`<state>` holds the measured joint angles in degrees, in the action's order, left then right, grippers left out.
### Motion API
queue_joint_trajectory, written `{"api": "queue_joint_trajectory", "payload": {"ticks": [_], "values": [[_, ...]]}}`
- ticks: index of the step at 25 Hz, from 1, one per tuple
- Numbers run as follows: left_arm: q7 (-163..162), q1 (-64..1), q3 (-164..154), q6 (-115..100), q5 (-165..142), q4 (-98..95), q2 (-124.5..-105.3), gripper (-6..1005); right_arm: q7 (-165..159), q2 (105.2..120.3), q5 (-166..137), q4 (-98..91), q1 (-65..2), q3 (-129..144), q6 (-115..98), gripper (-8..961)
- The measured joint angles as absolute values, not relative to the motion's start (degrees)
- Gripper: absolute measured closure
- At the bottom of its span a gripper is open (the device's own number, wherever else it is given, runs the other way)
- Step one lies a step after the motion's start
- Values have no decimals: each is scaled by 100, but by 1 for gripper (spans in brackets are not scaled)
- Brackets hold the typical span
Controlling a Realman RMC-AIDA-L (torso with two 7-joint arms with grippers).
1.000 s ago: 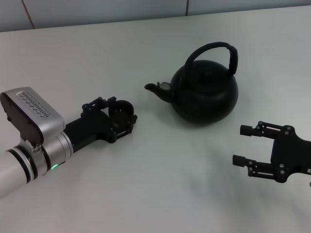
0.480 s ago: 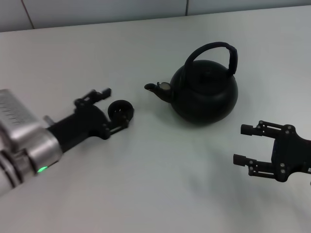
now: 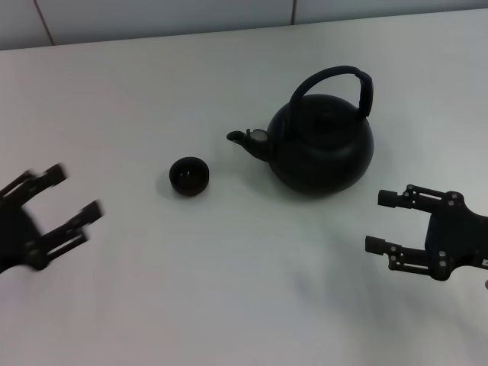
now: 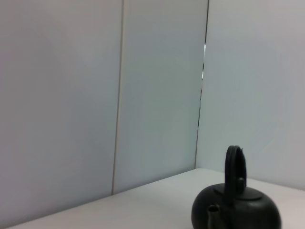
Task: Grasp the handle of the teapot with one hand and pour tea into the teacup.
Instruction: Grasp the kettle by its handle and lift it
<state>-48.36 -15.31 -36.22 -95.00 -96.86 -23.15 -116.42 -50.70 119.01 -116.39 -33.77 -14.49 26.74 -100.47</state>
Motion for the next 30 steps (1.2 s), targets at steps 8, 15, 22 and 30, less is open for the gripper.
{"api": "queue_joint_trajectory", "payload": {"ticks": [8, 15, 22, 30], "values": [[-5045, -1266, -3644, -9855, -9743, -2505, -11476, 201, -5032, 11905, -11627, -3295, -1421, 2671, -10037, 224], [-4634, -1188, -3628, -9829, -10248, -2595, -11452, 200, -5025, 11904, -11618, -3268, -1407, 2613, -10036, 223], [-4215, -1103, -3629, -9500, -10432, -2597, -11482, 201, -5021, 11908, -11618, -3268, -1400, 2600, -10036, 223], [-4221, -1172, -3618, -9389, -10439, -2602, -11551, 202, -4740, 11930, -11617, -3021, -1261, 2016, -10095, 224]]}}
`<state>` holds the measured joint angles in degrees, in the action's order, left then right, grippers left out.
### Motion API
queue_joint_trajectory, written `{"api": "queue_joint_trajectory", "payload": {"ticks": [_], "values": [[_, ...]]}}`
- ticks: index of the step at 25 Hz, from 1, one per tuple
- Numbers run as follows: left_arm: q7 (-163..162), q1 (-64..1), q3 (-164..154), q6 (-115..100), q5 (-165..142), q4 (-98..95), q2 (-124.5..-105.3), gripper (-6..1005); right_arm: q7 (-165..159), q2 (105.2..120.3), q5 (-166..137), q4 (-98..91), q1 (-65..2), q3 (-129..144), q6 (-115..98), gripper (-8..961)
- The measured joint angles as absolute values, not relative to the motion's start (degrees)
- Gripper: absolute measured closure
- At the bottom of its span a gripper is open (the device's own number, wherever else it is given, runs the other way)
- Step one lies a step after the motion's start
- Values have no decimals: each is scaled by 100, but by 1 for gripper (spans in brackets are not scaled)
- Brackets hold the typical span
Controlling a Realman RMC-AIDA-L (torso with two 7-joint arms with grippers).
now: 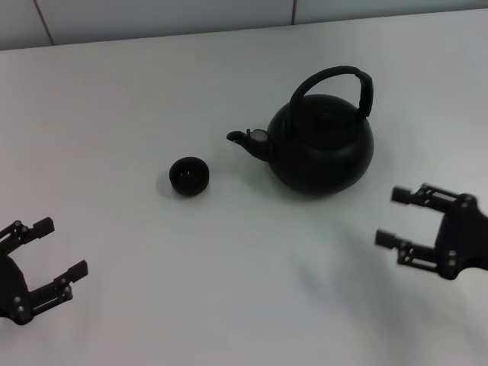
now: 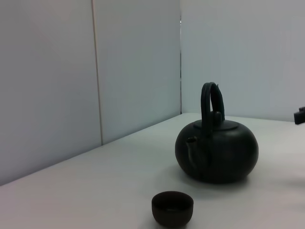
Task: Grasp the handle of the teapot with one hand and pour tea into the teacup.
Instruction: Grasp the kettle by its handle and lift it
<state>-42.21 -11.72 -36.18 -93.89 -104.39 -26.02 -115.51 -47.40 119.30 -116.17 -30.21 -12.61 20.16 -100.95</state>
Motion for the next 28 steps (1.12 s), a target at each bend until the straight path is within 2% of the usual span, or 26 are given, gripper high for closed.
{"api": "queue_joint_trajectory", "payload": {"ticks": [6, 10, 15, 23, 28], "values": [[-4236, -1232, -3603, -9383, -10441, -2581, -11581, 203, -3987, 11929, -11607, -1891, -1118, 239, -10061, 223], [-4236, -1236, -3603, -9380, -10441, -2580, -11587, 204, -2620, 11949, -11601, -198, -889, -1162, -9430, 223], [-4253, -1280, -3603, -9358, -10439, -2580, -11627, 204, -1487, 11955, -11601, 652, -806, -1400, -8832, 224], [-4289, -1292, -3604, -9372, -10400, -2597, -11664, 206, -1439, 11934, -11601, 686, -876, -1428, -8770, 224], [-4289, -1287, -3600, -9361, -10397, -2602, -11708, 206, -1460, 11921, -11601, 581, -1188, -1442, -8609, 223]]}}
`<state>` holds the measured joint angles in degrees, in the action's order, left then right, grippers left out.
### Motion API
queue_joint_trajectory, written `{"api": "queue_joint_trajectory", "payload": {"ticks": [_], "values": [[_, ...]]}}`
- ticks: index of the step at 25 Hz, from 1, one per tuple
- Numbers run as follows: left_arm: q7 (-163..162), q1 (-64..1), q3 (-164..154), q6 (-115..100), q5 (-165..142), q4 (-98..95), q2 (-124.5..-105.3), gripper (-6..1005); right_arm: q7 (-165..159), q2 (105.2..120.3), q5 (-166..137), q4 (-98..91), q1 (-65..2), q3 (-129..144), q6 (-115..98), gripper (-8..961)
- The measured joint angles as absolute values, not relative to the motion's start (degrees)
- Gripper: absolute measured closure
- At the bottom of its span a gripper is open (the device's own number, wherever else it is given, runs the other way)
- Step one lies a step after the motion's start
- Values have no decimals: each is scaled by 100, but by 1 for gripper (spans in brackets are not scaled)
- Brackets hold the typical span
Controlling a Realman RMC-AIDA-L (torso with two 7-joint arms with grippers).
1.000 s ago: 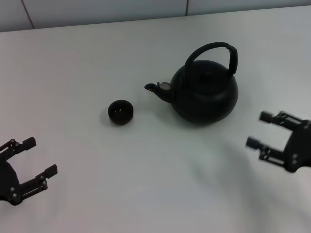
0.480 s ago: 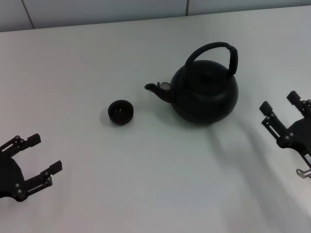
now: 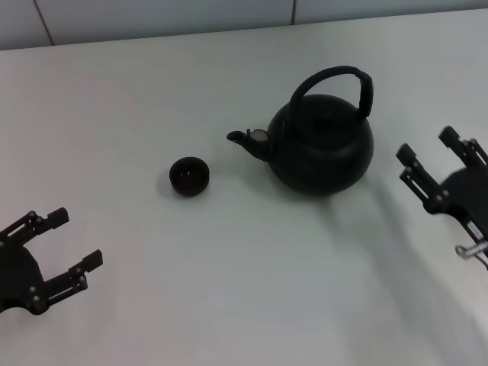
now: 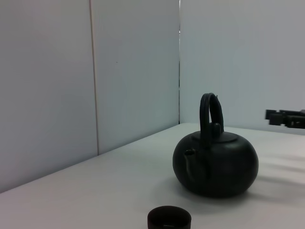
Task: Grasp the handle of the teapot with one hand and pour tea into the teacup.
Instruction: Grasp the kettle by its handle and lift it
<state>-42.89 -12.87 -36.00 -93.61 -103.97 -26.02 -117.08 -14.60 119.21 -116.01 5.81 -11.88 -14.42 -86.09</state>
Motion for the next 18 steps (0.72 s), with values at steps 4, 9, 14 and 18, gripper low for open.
{"api": "queue_joint_trajectory", "payload": {"ticks": [4, 9, 14, 18], "values": [[-4289, -1286, -3598, -9360, -10398, -2600, -11720, 207, -1516, 11915, -11601, 469, -1531, -1445, -8283, 223], [-4276, -1283, -3570, -9359, -10389, -2561, -11728, 207, -1538, 11908, -11601, 420, -1882, -1520, -7919, 223], [-4237, -1280, -3478, -9359, -10381, -2561, -11771, 207, -1538, 11913, -11601, 400, -2093, -1646, -7737, 224], [-4232, -1270, -3449, -9360, -10379, -2564, -11784, 207, -1540, 11905, -11601, 390, -2263, -1675, -7579, 224]]}}
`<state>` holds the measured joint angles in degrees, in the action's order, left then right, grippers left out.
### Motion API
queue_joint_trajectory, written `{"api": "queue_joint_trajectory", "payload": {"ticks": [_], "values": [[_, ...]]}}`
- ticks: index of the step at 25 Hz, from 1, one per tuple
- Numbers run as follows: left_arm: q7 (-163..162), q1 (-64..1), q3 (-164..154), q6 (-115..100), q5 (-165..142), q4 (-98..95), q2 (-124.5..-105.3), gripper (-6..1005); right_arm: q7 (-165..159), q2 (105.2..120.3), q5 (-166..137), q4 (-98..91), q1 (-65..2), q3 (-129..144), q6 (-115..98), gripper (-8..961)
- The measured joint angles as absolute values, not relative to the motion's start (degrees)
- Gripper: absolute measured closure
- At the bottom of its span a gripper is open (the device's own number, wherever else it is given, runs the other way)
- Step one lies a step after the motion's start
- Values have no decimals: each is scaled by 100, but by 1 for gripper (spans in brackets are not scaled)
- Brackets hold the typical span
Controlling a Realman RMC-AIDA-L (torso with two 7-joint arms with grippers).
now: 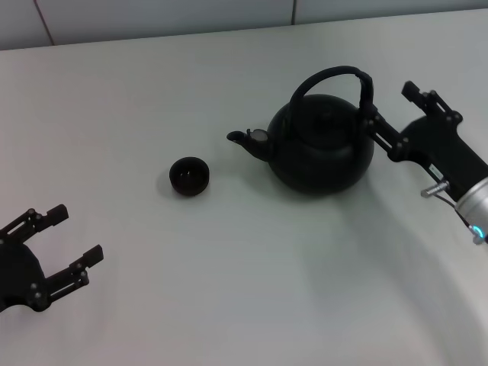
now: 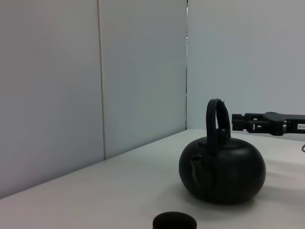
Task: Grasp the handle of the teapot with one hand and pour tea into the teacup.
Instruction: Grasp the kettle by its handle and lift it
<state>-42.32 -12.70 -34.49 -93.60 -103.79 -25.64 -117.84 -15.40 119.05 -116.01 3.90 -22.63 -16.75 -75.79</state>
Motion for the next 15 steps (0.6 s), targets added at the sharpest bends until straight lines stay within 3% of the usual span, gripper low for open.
{"api": "queue_joint_trajectory", "payload": {"ticks": [15], "values": [[-4257, -1280, -3313, -9400, -10379, -2548, -11785, 207, -1547, 11909, -11602, 334, -2540, -1688, -7226, 223]]}}
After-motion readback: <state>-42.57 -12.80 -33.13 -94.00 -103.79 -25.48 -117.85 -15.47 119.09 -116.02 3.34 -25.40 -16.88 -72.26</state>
